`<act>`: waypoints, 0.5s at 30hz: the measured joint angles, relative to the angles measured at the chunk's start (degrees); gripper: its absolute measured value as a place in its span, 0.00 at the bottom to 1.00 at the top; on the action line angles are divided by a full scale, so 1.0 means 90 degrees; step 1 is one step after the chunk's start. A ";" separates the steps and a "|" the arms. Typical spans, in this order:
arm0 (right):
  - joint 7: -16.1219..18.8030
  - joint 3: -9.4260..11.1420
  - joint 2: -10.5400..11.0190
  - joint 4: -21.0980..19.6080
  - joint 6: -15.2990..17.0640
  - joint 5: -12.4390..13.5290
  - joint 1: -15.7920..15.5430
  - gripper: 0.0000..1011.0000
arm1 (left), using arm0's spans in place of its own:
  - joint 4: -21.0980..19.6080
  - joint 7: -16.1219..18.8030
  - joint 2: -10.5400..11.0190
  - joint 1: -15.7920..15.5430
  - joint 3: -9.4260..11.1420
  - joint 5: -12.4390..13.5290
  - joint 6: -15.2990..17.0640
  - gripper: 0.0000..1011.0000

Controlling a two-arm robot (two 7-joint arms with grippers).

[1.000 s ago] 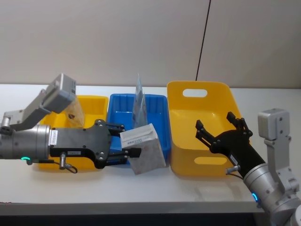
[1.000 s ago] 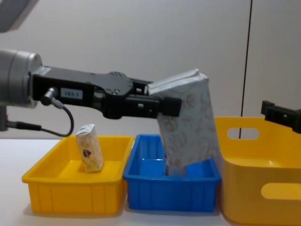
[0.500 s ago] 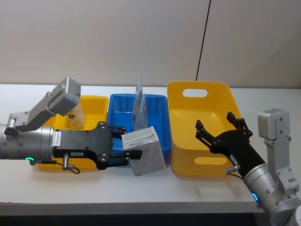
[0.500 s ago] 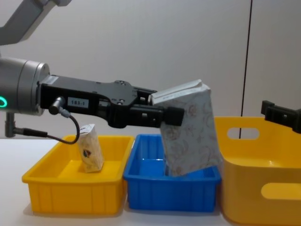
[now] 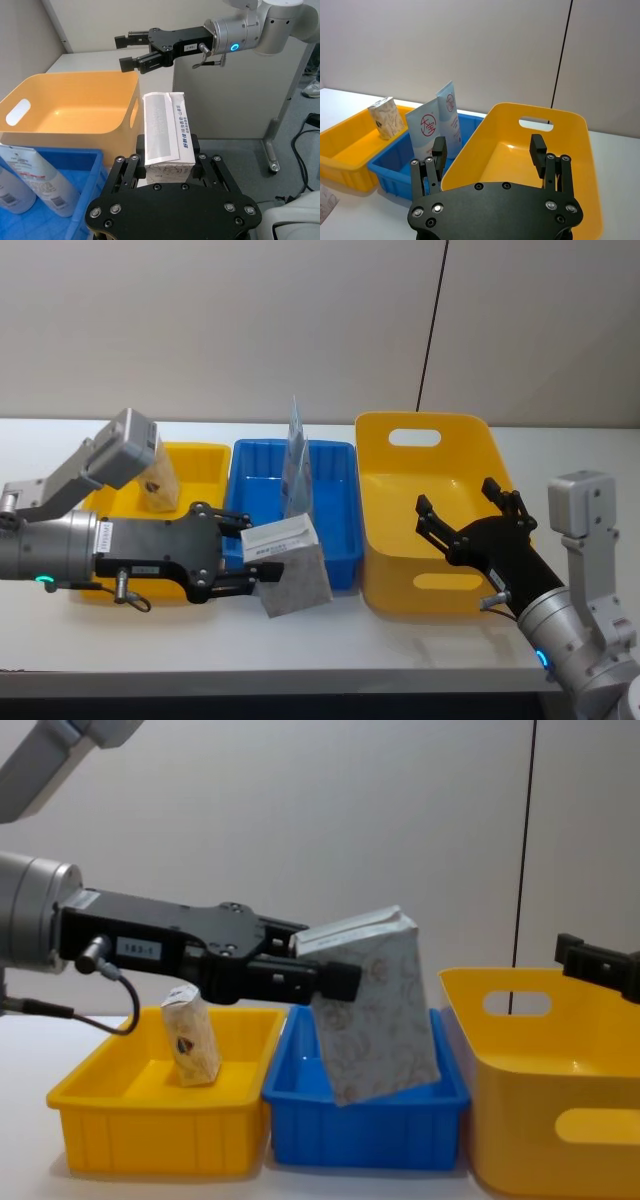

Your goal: Bimanual collaborative sorting of washing and personal care products

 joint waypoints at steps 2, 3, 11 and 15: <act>0.0000 0.0000 0.0000 0.0000 0.0000 0.0000 0.0000 0.99 | 0.0002 -0.0004 0.0039 0.0002 0.0000 -0.0013 -0.0007 0.42; 0.0000 0.0000 0.0000 0.0000 0.0000 -0.0001 0.0000 0.99 | 0.0002 -0.0005 0.0051 0.0004 0.0000 -0.0017 -0.0010 0.42; 0.0000 0.0000 0.0000 0.0000 0.0000 0.0000 0.0000 0.99 | 0.0008 -0.0010 0.0215 0.0023 -0.0038 -0.0069 -0.0053 0.42; 0.0000 0.0000 0.0000 0.0000 0.0000 0.0000 0.0000 0.99 | 0.0011 -0.0016 0.0278 0.0032 -0.0058 -0.0097 -0.0081 0.42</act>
